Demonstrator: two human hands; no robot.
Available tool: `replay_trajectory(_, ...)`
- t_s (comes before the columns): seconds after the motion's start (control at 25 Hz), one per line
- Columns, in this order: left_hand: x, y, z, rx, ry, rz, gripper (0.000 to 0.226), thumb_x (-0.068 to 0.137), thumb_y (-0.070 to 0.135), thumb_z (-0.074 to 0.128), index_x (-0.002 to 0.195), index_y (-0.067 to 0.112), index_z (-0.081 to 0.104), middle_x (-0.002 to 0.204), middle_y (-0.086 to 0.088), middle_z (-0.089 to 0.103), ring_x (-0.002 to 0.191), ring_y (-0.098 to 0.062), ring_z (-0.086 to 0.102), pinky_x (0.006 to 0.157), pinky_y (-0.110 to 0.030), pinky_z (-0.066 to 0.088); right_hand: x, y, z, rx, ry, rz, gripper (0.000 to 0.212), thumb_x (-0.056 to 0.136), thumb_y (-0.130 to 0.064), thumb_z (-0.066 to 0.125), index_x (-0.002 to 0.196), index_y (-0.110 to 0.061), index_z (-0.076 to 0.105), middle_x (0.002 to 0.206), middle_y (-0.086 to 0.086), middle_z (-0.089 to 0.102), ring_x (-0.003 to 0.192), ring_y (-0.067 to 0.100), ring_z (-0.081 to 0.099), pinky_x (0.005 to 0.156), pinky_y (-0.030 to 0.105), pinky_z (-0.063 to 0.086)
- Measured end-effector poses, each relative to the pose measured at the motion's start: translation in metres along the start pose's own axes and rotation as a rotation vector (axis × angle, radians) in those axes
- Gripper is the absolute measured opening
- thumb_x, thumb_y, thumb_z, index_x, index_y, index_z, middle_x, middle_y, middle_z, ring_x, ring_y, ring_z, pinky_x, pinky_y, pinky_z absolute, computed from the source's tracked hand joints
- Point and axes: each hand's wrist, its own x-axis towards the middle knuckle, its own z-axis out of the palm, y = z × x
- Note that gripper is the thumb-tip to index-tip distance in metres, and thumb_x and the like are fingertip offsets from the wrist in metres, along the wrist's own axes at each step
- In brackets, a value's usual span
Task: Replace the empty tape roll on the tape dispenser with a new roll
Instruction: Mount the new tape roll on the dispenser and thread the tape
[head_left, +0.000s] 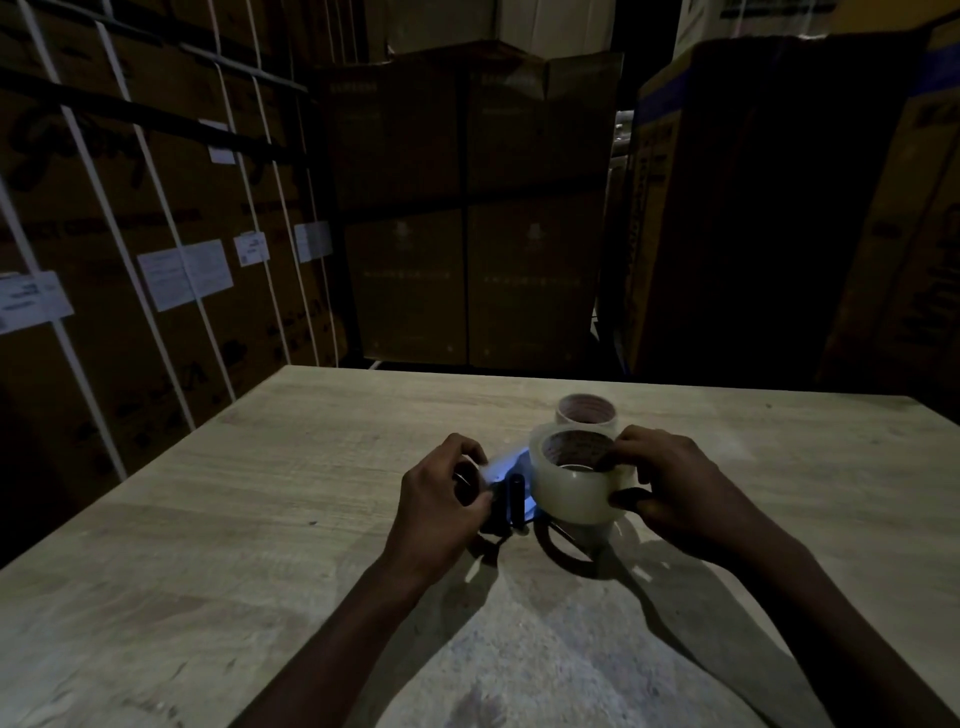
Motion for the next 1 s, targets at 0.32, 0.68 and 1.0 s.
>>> replay_trajectory(0.32,-0.001,-0.002,-0.001,-0.039,-0.062,-0.041,0.031,0.077,0.007,0.072,0.098,0.021,0.055,0.094,-0.003,0.064,0.07,-0.013,0.07,0.058,-0.029,0.061,-0.002,-0.004,-0.004,-0.009,-0.055,0.022,0.039,0.07,-0.018,0.077,0.104,-0.032,0.066,0.11,-0.013,0.061,0.088,0.006,0.048,0.076,0.033,0.05)
replay_trajectory(0.68,-0.005,-0.006,-0.006,-0.006,-0.185,-0.111,0.044,0.07,0.006,0.074,0.101,0.029,0.053,0.1,-0.001,0.056,0.052,-0.009,0.062,0.045,-0.017,0.046,-0.002,-0.004,0.0,-0.024,-0.123,0.046,0.034,0.071,-0.019,0.077,0.101,-0.029,0.065,0.113,-0.008,0.057,0.094,0.009,0.048,0.08,0.031,0.049)
replay_trajectory(1.0,-0.003,-0.011,-0.006,0.082,-0.19,-0.131,0.046,0.075,0.022,0.076,0.109,0.036,0.048,0.099,0.005,0.049,0.061,-0.008,0.058,0.045,-0.011,0.04,0.0,-0.001,0.004,-0.045,-0.159,0.027,0.031,0.072,-0.019,0.077,0.099,-0.03,0.066,0.104,-0.01,0.052,0.091,0.009,0.046,0.072,0.023,0.041)
